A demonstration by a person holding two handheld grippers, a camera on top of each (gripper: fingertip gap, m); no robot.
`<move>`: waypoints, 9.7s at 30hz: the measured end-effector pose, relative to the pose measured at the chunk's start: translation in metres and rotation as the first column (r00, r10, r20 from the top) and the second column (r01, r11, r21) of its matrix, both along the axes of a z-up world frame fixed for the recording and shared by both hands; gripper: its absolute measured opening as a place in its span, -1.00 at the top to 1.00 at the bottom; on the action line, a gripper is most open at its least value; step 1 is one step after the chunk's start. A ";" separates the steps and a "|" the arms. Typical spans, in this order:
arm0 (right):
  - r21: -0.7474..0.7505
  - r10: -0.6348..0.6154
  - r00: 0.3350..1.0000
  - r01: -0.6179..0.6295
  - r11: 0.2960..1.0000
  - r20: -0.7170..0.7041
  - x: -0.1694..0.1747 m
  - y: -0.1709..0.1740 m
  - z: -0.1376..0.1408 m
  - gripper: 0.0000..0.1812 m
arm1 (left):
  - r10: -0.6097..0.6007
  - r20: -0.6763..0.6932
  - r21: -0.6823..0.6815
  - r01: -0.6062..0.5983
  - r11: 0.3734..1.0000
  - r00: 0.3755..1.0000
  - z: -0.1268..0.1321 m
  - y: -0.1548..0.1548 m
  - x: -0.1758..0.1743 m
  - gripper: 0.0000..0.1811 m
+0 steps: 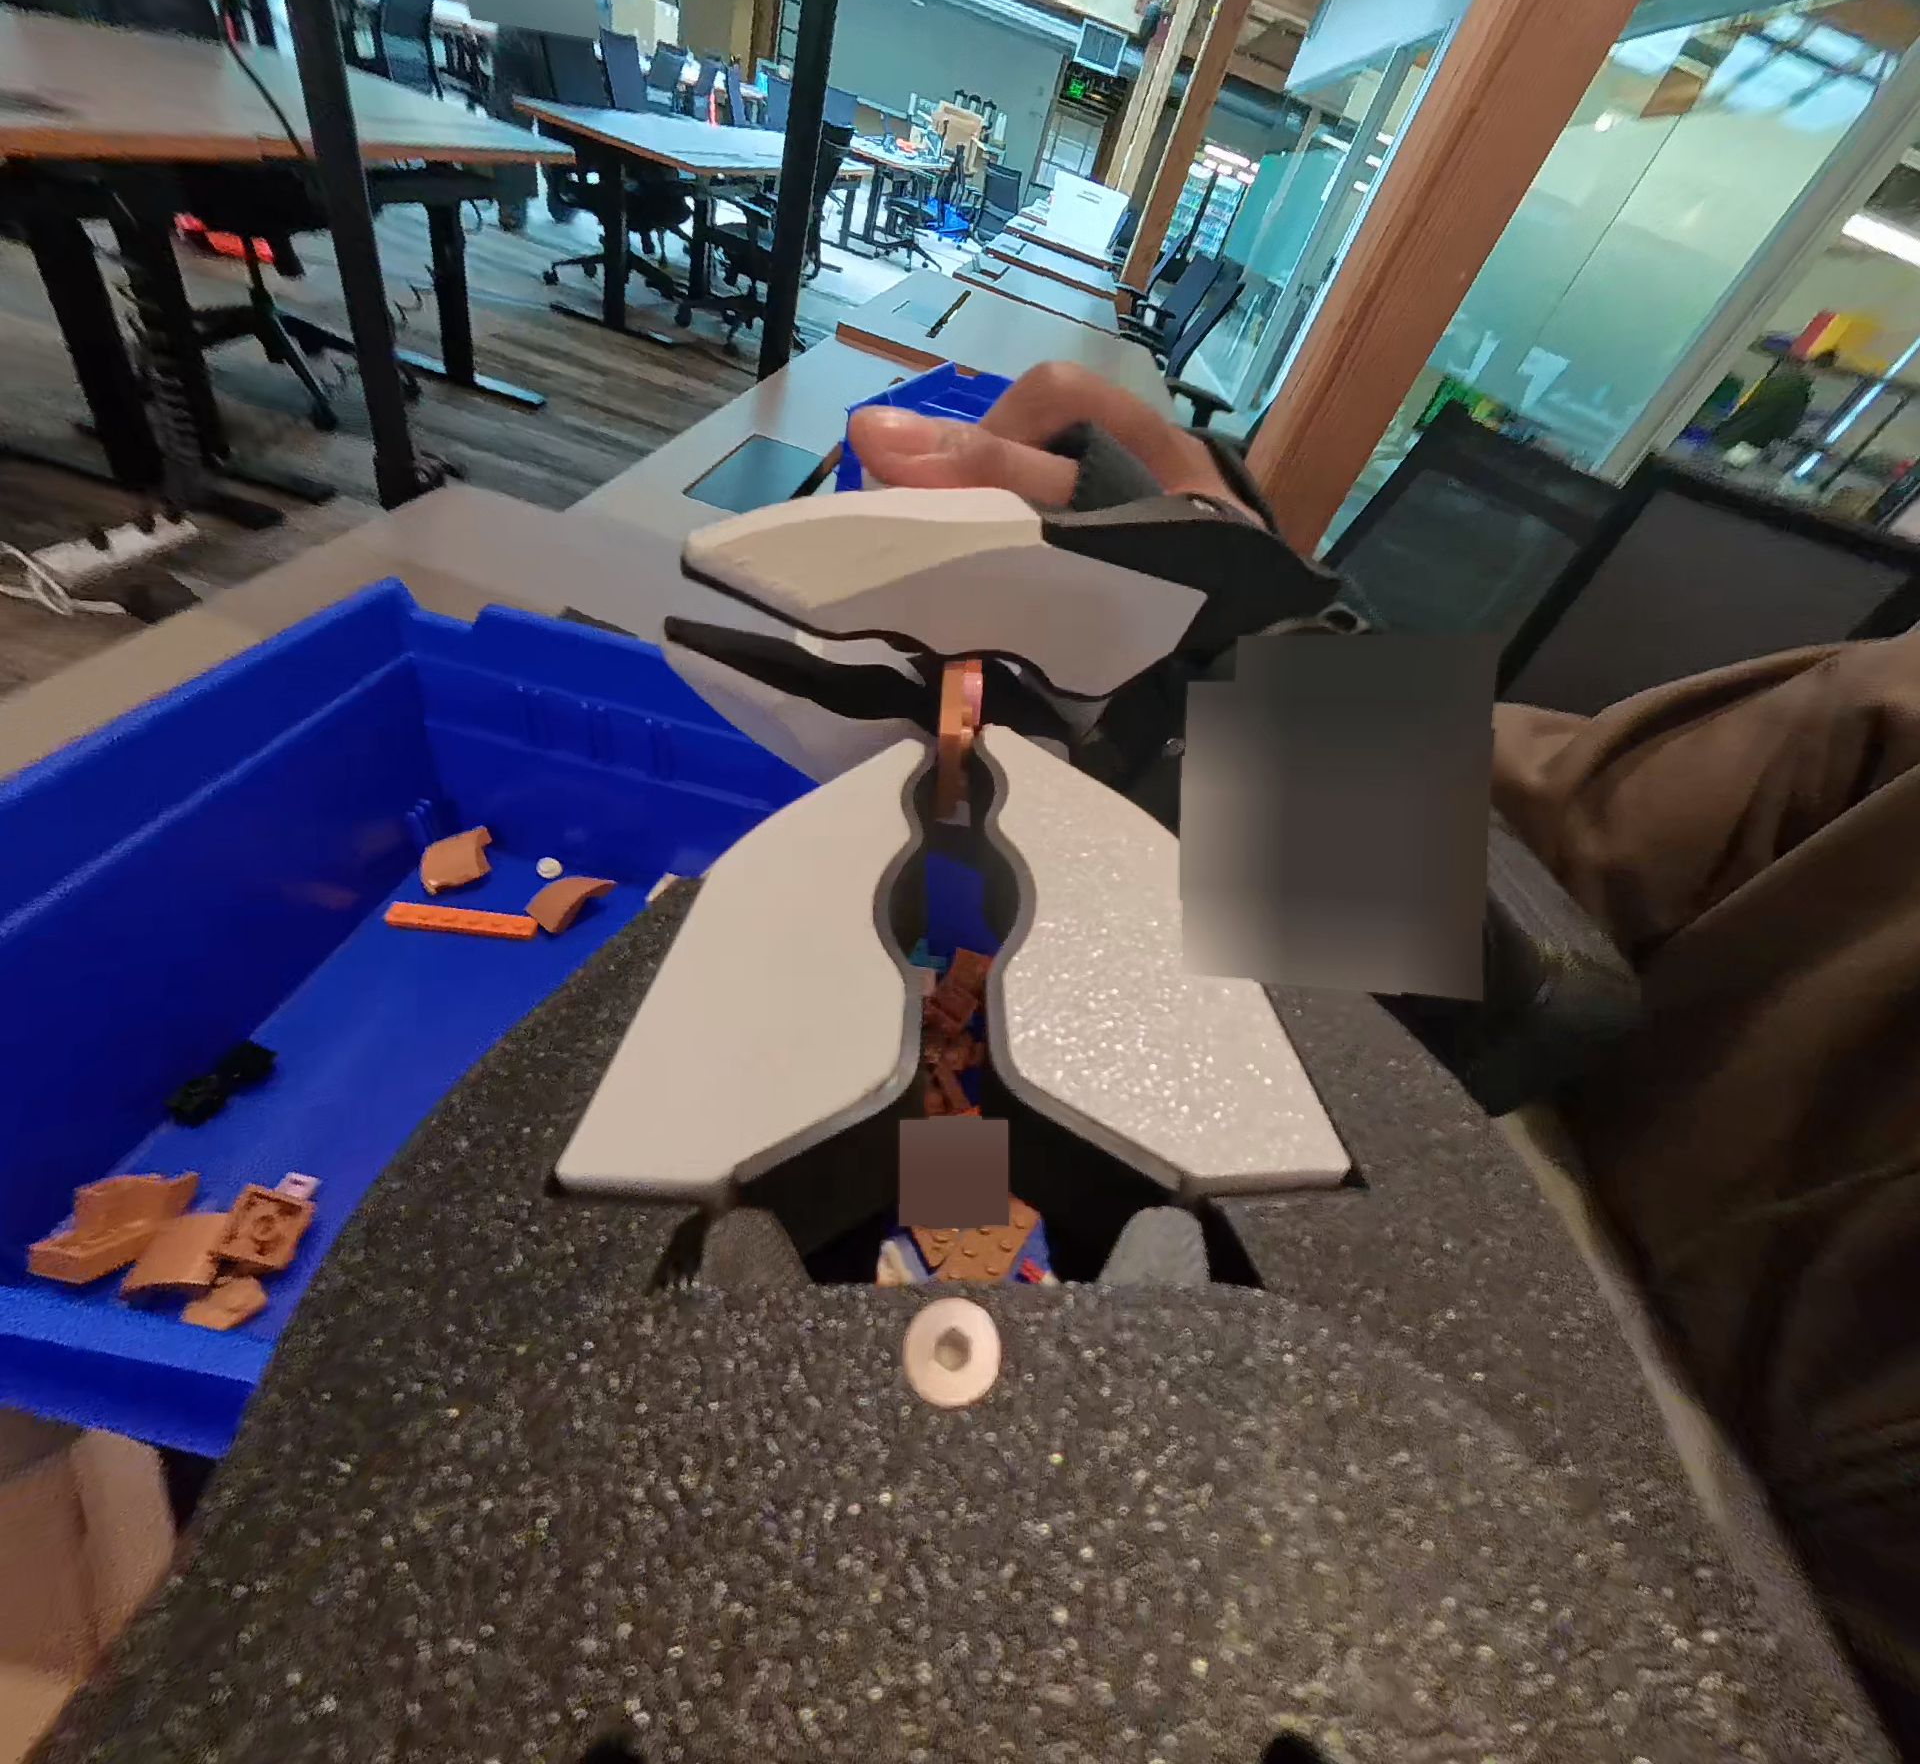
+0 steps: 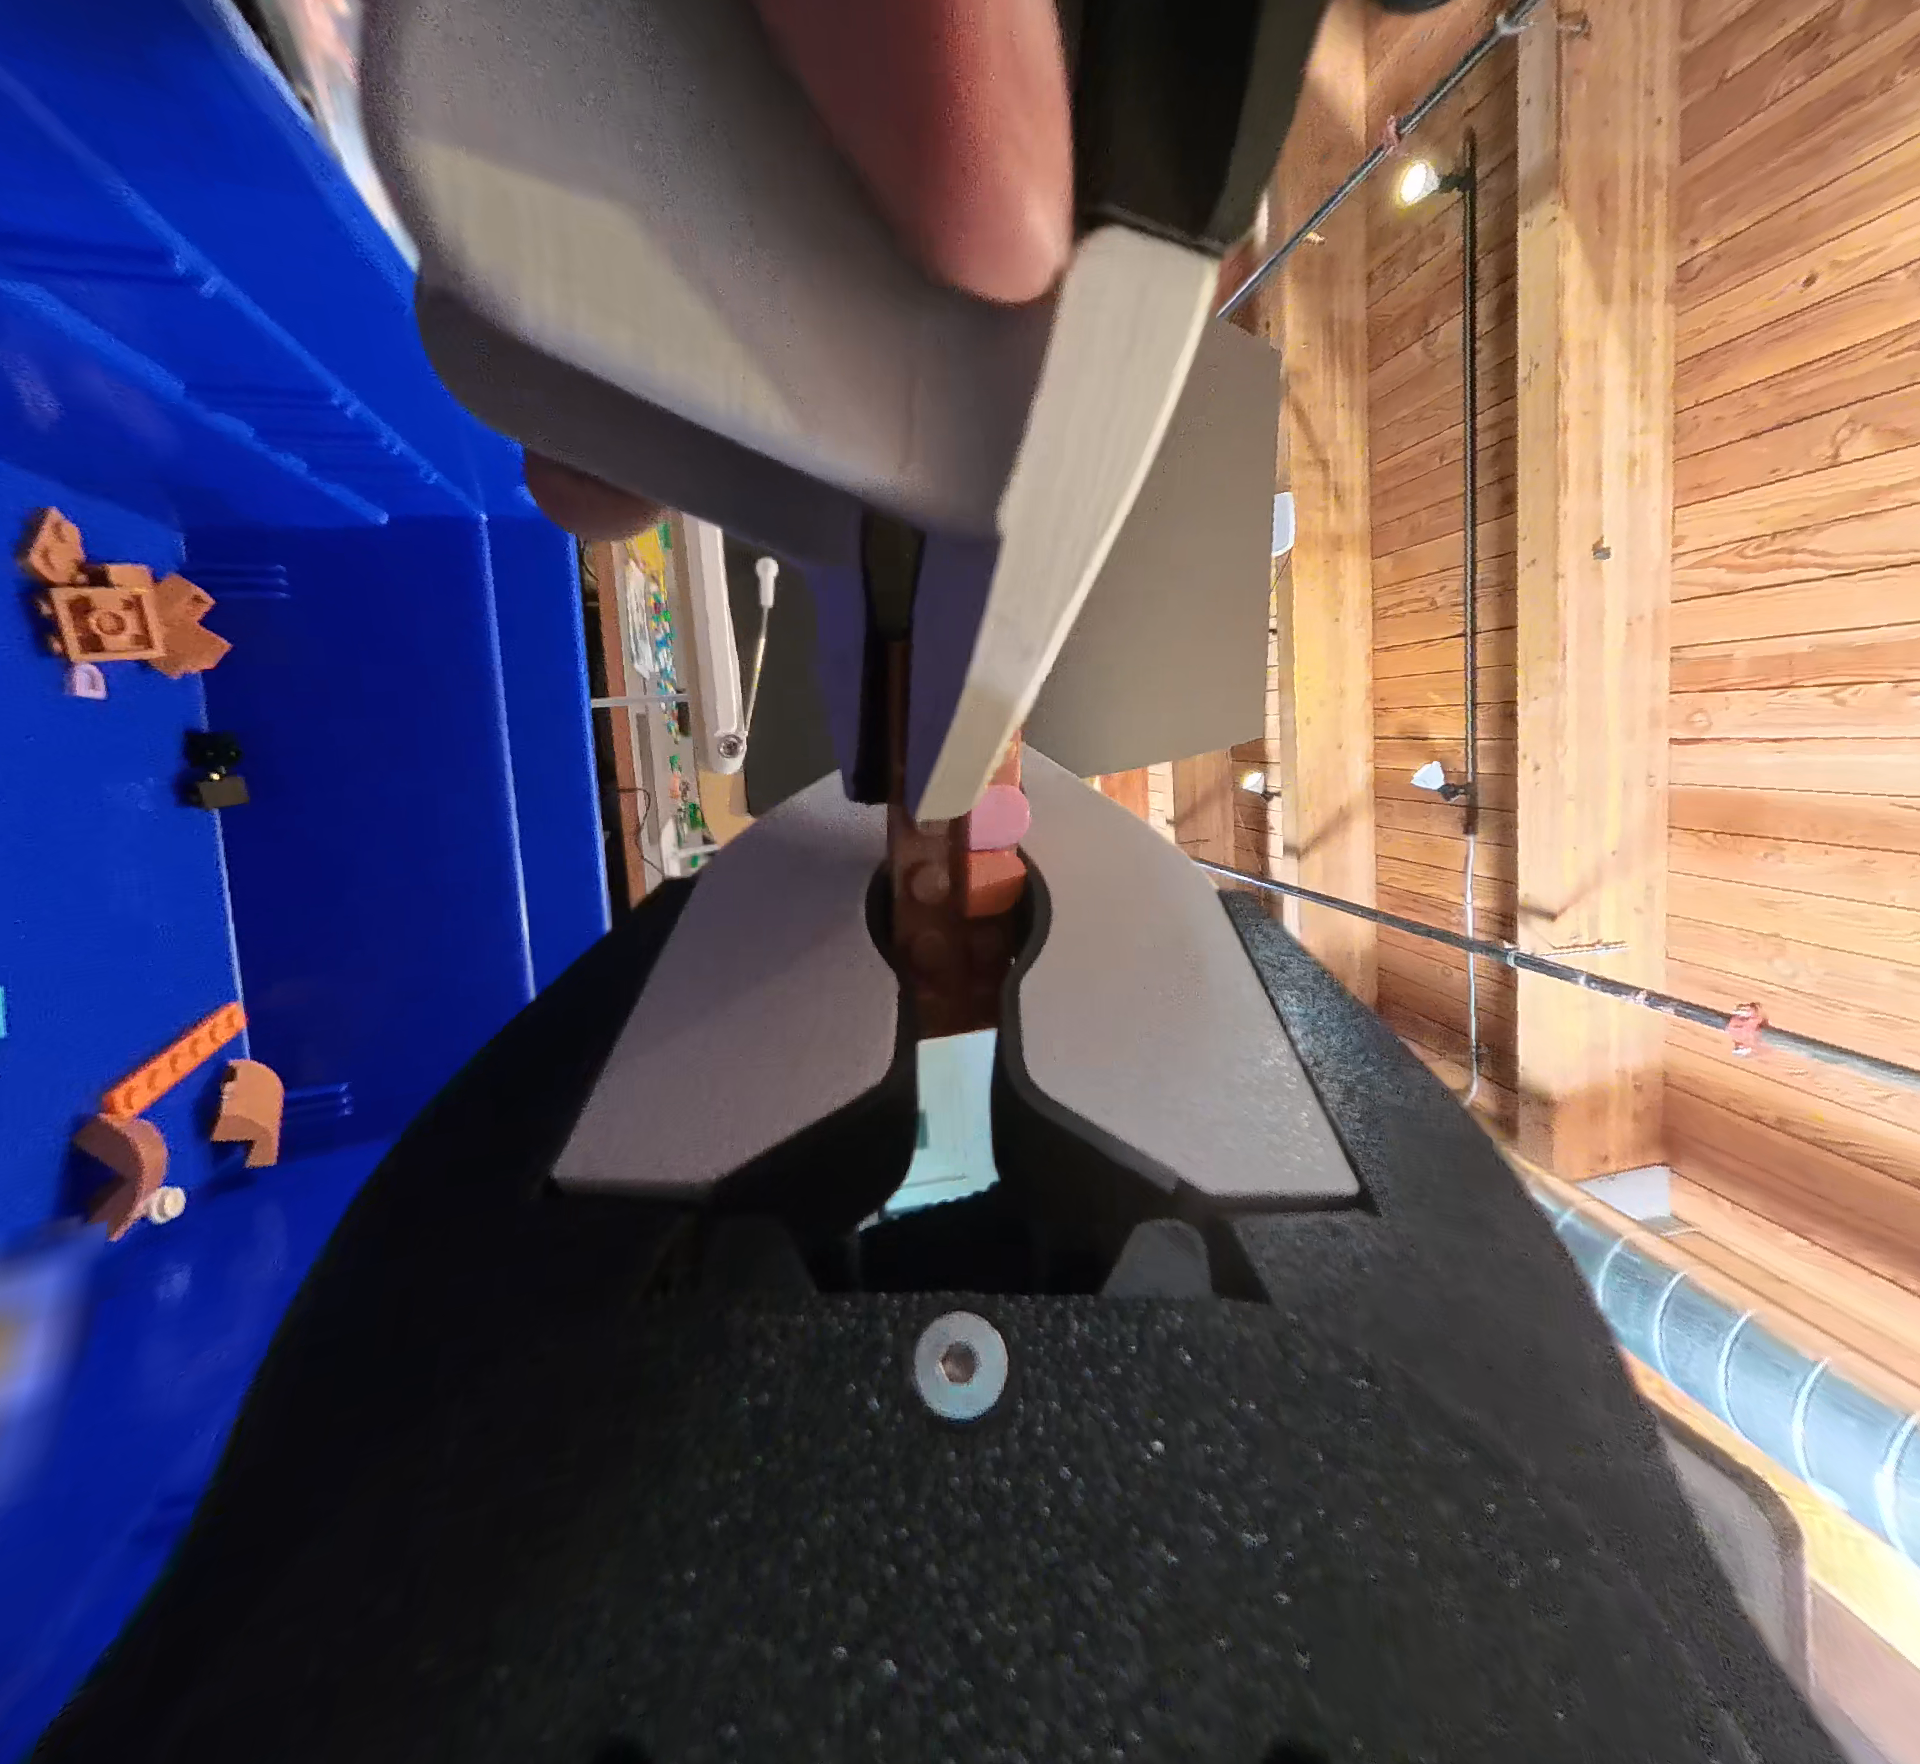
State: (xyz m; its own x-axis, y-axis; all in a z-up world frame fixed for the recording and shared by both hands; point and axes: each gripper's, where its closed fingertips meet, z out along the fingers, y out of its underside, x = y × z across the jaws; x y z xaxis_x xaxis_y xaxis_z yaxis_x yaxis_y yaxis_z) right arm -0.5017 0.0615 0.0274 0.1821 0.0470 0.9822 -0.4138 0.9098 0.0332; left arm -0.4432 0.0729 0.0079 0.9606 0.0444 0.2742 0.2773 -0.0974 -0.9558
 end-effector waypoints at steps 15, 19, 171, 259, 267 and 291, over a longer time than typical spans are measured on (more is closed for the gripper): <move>-0.022 0.010 1.000 -0.009 1.000 0.023 0.001 0.001 -0.001 0.90 | 0.084 -0.277 -0.061 -0.105 0.993 0.957 0.000 0.001 -0.004 0.86; -0.019 0.011 1.000 -0.011 1.000 0.004 0.003 0.000 0.001 0.89 | 0.078 -0.284 -0.066 -0.101 0.993 0.956 0.002 -0.001 -0.003 0.86; -0.127 0.208 0.962 -0.188 0.974 0.178 0.024 -0.015 -0.001 0.81 | 0.121 -0.265 -0.276 -0.195 0.941 0.957 0.011 -0.011 0.014 0.95; 0.070 0.109 0.988 -0.102 0.992 -0.111 0.015 -0.006 -0.001 0.83 | -0.057 -0.213 -0.146 0.026 0.989 0.975 -0.002 -0.005 0.007 0.95; 0.055 0.124 0.992 -0.123 0.991 -0.018 0.015 -0.010 -0.009 0.79 | 0.012 -0.404 -0.257 -0.126 0.958 0.915 -0.006 -0.002 0.004 0.95; 0.081 0.120 0.990 -0.113 0.990 -0.077 0.018 -0.008 -0.004 0.88 | -0.096 -0.126 -0.155 0.076 0.985 0.987 -0.005 -0.002 0.012 0.94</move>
